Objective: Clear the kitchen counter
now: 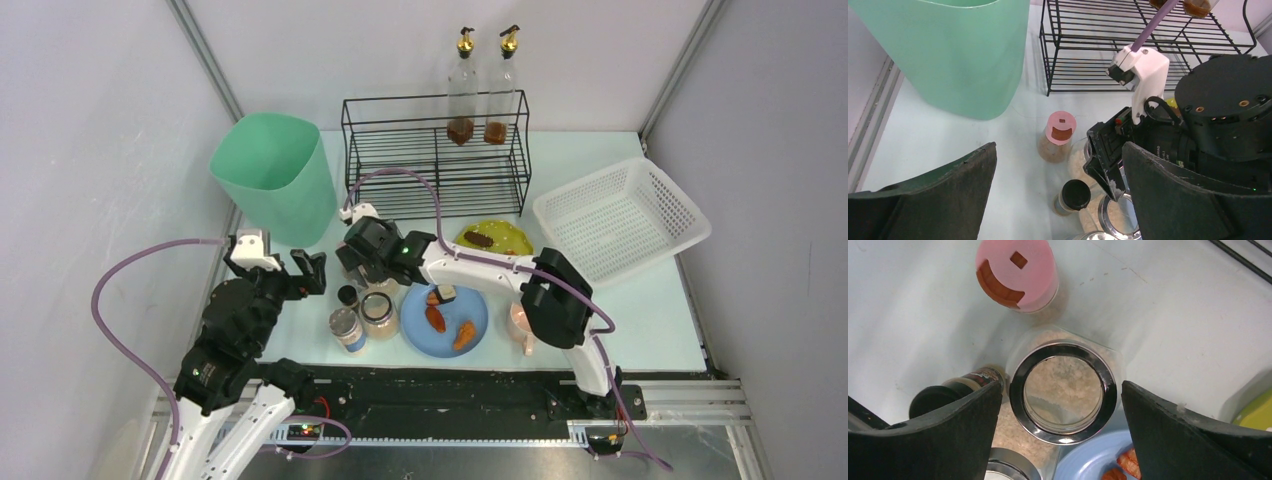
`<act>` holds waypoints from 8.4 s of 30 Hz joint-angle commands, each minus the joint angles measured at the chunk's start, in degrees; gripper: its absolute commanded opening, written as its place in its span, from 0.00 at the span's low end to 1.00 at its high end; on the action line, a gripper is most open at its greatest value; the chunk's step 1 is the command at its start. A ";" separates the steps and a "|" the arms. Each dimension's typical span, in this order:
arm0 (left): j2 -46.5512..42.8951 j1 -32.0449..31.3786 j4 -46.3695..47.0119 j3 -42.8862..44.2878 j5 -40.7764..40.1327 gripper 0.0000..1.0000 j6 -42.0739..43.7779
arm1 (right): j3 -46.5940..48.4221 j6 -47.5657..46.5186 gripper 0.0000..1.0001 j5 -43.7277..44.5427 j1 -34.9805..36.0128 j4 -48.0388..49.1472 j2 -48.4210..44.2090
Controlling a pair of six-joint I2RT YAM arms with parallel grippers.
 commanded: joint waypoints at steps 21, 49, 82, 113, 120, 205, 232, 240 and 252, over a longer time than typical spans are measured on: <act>-0.18 0.39 1.25 -0.11 0.17 0.98 -0.43 | -2.87 -1.36 0.05 10.78 2.59 4.04 -4.52; -0.42 0.46 1.22 -0.07 1.15 0.98 -0.43 | -5.14 -6.59 0.00 5.91 -18.52 3.33 -31.52; -1.29 0.48 1.23 -0.15 1.53 0.98 -0.52 | 30.83 -3.57 0.00 -0.83 -40.86 -17.16 -2.84; -0.55 0.44 1.23 -0.13 2.05 0.98 -0.42 | 33.70 -7.26 0.82 4.00 -38.57 -20.00 -1.28; -0.48 0.47 1.29 -0.16 2.07 0.98 -0.47 | 34.24 -8.11 0.91 6.35 -37.62 -19.82 -3.63; -4.26 0.41 1.12 -0.66 -5.81 0.98 -1.36 | -10.25 -4.28 0.80 1.60 10.87 0.39 -8.00; -4.35 0.43 1.18 -0.66 -5.80 0.98 -1.40 | -9.07 -8.28 0.14 9.87 8.71 2.74 -21.52; -4.01 0.41 1.12 -0.71 -5.38 0.98 -1.31 | -5.71 -11.51 0.14 9.10 0.18 2.72 -26.71; -3.66 0.49 1.13 -0.57 -4.63 0.98 -1.22 | 10.58 -13.62 0.12 2.37 -16.61 -0.78 -19.80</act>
